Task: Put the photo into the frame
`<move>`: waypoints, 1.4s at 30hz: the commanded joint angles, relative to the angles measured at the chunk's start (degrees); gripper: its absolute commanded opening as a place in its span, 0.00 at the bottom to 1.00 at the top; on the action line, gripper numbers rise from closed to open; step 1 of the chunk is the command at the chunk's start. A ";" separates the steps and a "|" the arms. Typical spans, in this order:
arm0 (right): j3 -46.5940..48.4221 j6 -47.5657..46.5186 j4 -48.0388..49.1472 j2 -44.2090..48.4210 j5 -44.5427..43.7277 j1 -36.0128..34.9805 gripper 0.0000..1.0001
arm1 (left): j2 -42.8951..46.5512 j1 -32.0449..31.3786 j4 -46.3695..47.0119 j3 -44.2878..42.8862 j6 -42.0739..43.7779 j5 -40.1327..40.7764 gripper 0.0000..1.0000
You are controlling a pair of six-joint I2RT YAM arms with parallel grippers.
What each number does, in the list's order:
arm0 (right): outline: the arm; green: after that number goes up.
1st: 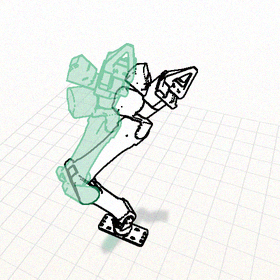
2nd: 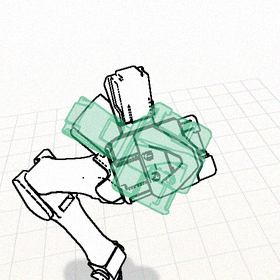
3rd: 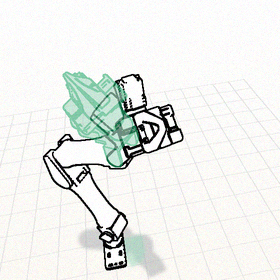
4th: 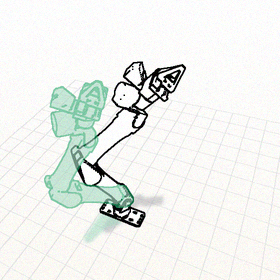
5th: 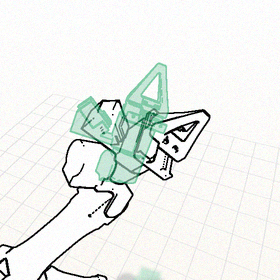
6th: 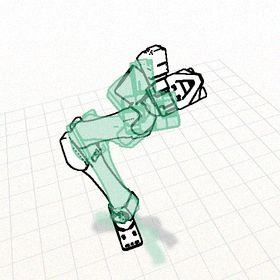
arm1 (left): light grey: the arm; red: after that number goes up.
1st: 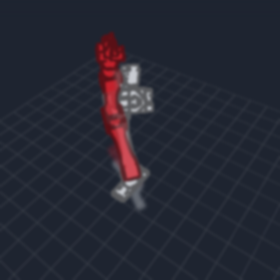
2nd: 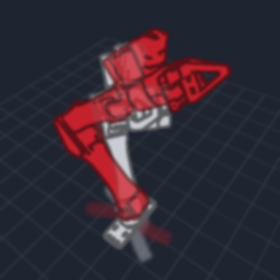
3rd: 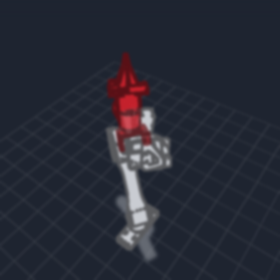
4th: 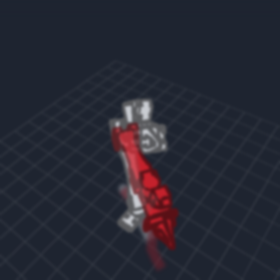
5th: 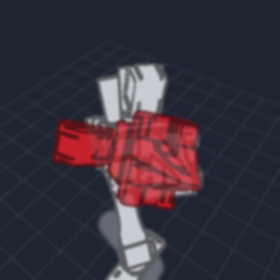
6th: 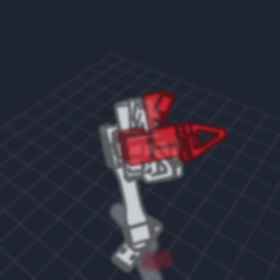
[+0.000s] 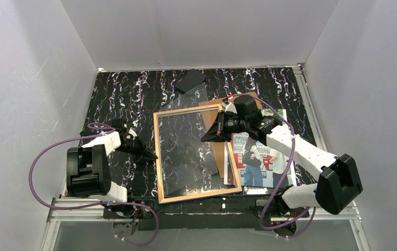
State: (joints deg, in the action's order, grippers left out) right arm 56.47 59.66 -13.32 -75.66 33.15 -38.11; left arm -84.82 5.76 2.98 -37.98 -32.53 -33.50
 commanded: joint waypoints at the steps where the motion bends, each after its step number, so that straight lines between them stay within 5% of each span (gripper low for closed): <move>1: 2.96 0.61 1.53 2.07 2.01 0.48 0.01 | -1.58 -0.63 -7.49 0.78 1.33 2.82 0.12; 17: -3.09 -4.87 -2.99 2.80 0.38 0.62 0.01 | -1.63 -0.69 -7.99 0.27 1.25 2.87 0.11; 32: 0.68 -17.15 -15.91 -1.91 -1.53 0.60 0.01 | -2.02 -0.72 -8.47 -0.11 1.42 2.90 0.11; 42: -0.17 -17.31 -17.70 -1.78 -2.56 0.44 0.01 | -1.93 -1.14 -8.96 -0.44 1.42 3.50 0.11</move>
State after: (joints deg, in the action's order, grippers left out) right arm 55.66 43.33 -28.88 -77.41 28.73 -36.67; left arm -85.08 5.65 0.78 -38.76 -31.92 -32.71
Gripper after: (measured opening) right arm 0.023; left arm 0.116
